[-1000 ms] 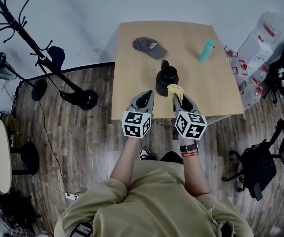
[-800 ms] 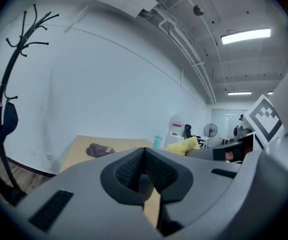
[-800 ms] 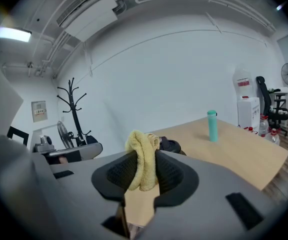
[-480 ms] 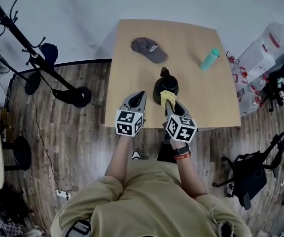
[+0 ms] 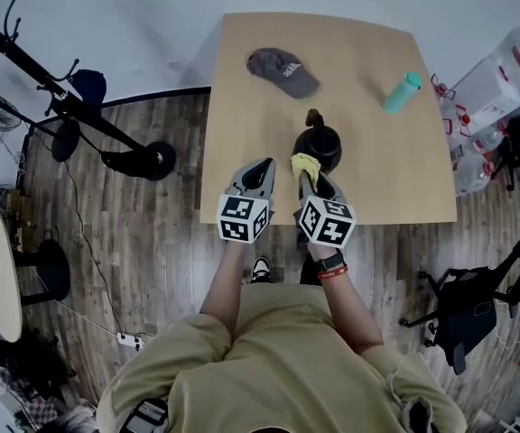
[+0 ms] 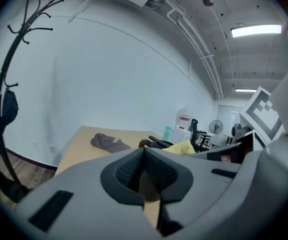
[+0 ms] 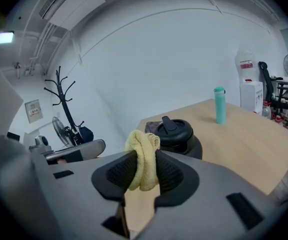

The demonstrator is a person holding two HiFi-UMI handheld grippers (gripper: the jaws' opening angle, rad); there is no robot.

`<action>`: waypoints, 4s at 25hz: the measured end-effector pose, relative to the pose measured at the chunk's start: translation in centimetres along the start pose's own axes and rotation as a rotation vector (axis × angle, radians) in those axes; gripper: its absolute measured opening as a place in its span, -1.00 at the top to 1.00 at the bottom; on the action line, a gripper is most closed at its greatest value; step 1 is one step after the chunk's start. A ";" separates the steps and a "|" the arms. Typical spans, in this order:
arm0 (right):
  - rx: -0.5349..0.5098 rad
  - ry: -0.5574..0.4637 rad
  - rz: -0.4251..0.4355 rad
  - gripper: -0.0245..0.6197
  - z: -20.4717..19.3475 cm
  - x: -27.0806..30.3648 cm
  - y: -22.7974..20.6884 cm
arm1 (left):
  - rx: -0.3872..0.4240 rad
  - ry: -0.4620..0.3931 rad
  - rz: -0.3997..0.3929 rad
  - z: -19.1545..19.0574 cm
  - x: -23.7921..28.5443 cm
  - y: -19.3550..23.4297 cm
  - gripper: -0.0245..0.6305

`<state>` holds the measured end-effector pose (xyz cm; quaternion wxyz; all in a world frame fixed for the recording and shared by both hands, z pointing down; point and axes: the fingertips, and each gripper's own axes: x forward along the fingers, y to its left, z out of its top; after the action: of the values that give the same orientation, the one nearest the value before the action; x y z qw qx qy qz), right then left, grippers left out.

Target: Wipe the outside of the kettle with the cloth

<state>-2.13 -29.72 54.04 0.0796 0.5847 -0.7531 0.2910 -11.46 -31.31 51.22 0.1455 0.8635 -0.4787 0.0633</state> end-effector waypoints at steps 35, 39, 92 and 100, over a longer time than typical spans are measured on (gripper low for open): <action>0.170 0.020 -0.171 0.56 -3.0 6.1 -0.9 | 0.109 -0.006 0.005 -0.7 -3.6 2.0 0.85; 0.168 0.022 -0.148 0.56 -3.3 5.5 -1.3 | 0.100 -0.009 0.013 -0.9 -3.7 1.7 0.85; -0.233 0.047 -0.079 0.57 3.4 4.3 -18.9 | 0.064 0.001 0.116 -1.3 6.9 -5.8 0.85; -0.314 0.086 0.012 0.57 4.8 8.1 -19.3 | 0.039 0.004 0.175 -1.8 6.3 -4.7 0.85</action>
<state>14.35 -41.83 60.50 0.2003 0.5475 -0.7888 0.1949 -4.07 -33.51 53.63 0.1233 0.8208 -0.5509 0.0868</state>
